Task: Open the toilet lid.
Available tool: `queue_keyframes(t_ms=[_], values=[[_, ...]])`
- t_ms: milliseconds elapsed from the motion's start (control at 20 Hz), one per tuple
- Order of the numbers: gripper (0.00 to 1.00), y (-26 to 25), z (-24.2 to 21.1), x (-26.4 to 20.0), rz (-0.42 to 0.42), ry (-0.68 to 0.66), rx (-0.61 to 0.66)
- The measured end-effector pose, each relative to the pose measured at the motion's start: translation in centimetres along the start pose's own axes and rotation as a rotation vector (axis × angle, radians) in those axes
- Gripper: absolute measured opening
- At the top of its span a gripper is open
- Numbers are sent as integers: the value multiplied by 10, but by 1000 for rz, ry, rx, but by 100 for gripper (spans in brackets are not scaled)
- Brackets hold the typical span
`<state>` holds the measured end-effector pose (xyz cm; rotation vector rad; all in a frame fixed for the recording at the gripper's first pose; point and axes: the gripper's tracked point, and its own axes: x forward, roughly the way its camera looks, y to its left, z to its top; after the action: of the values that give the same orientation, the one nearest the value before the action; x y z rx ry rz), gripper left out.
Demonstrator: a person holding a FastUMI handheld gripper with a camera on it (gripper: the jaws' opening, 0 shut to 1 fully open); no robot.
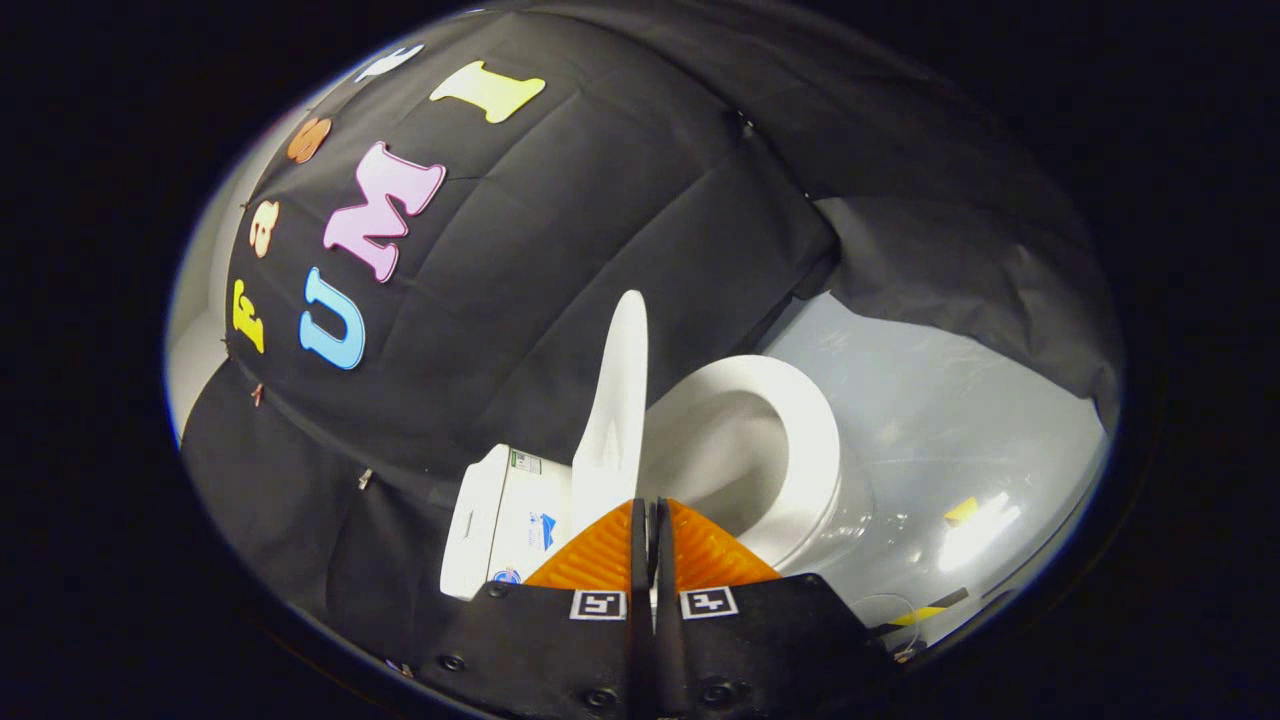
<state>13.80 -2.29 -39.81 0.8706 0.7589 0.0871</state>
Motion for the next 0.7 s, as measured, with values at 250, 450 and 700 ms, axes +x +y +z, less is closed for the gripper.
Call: queue_keyframes(t_ms=[250, 450, 700], values=[[6, 43, 0, -9, -38, -32, -103], [6, 66, 0, -16, -68, -56, -176], [6, 95, -2, -18, -121, -85, -254]])
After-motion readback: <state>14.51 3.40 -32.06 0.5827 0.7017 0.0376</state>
